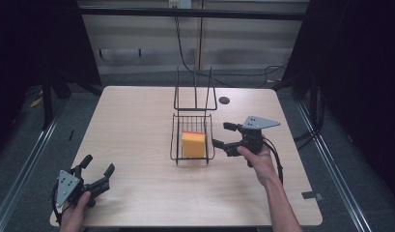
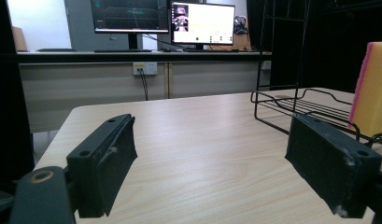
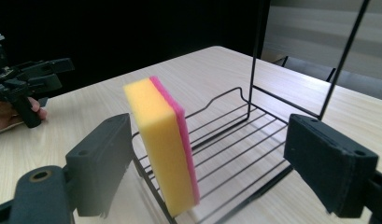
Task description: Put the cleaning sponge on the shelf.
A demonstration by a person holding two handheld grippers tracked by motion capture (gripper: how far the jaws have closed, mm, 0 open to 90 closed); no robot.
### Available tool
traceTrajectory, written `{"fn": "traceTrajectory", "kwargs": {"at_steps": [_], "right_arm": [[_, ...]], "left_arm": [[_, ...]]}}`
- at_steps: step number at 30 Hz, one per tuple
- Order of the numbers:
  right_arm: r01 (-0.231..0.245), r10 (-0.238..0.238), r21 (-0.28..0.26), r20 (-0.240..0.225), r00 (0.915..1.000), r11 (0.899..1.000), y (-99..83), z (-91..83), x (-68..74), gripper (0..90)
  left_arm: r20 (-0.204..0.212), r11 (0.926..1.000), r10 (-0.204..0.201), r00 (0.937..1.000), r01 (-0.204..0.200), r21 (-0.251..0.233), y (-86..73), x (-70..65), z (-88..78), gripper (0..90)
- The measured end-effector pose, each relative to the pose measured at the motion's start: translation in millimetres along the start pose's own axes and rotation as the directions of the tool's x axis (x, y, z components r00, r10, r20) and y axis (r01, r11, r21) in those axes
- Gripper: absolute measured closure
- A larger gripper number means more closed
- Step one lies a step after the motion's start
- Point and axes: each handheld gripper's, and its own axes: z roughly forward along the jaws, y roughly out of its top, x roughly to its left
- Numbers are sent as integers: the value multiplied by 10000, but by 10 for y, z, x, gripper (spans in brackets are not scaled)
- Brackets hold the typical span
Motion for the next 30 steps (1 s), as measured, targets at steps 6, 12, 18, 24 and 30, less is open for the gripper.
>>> {"fn": "traceTrajectory", "kwargs": {"at_steps": [6,12,18,24,30], "right_arm": [[-178,182,-73,587,9981,9998,-87,-129,6,151],[-480,488,-99,1104,9927,9988,-221,-288,-1,166],[-779,852,-507,1623,9831,9957,-368,-460,14,158],[-769,851,-455,2204,9717,9960,-544,-642,57,146],[-831,928,-475,2662,9594,9954,-735,-769,153,142]], "left_arm": [[-1,10000,-2,10000,2,-2,0,0,0,156],[2,10000,-14,10000,14,-4,0,0,1,156],[1,10000,-38,10000,38,-21,0,-2,2,156],[-12,10000,-49,10000,48,-29,0,-3,3,156],[-39,10000,-60,10000,59,-50,-1,-5,0,156]]}}
